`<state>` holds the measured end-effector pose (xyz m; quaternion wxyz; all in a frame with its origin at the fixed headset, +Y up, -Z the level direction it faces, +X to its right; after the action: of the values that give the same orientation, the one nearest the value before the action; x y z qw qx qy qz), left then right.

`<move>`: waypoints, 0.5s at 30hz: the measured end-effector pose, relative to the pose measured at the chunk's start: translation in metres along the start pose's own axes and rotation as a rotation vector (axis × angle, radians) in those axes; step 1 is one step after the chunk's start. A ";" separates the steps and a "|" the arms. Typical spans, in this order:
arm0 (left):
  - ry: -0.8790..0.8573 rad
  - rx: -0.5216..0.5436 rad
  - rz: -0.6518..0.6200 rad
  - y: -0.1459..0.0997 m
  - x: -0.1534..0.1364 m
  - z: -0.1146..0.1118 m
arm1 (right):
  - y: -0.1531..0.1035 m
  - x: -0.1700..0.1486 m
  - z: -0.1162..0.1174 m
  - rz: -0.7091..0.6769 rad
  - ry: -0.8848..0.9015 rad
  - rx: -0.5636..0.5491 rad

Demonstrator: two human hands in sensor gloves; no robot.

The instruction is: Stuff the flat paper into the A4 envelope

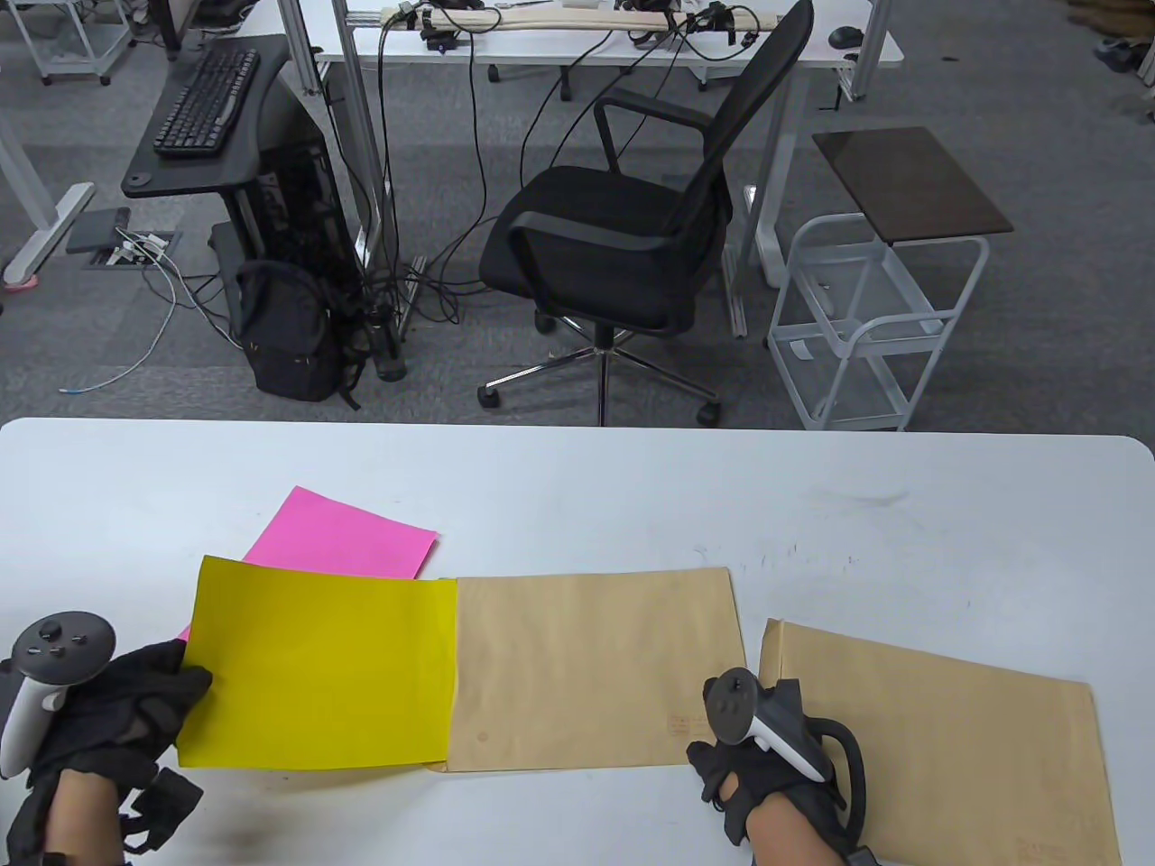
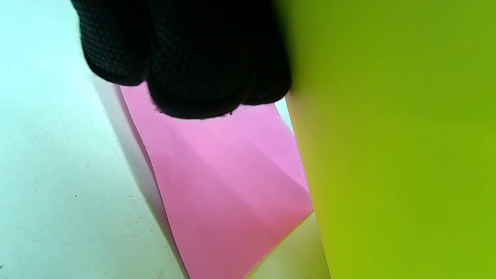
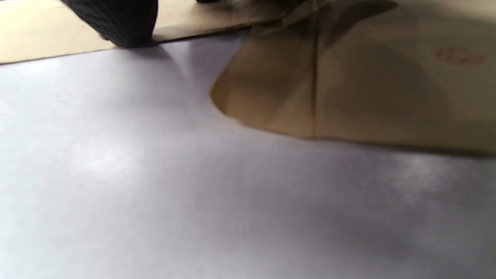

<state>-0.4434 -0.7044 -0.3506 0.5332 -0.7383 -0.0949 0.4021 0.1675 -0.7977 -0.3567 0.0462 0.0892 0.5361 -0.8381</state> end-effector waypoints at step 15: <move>0.023 -0.002 0.030 0.004 -0.009 0.000 | 0.000 -0.001 0.001 -0.002 0.007 0.009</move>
<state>-0.4504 -0.7104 -0.3495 0.5272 -0.7448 -0.0780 0.4016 0.1685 -0.7984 -0.3559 0.0430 0.0919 0.5327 -0.8402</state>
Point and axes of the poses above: the tracker on the back of each hand, its own x axis roughly to the thumb side, its own y axis roughly from the wrist to the fingertips, z = x × y, the point moved 4 cm from there along y, roughly from the wrist to the fingertips, and after that the axes turned 7 degrees about z, right-handed, at the moved point
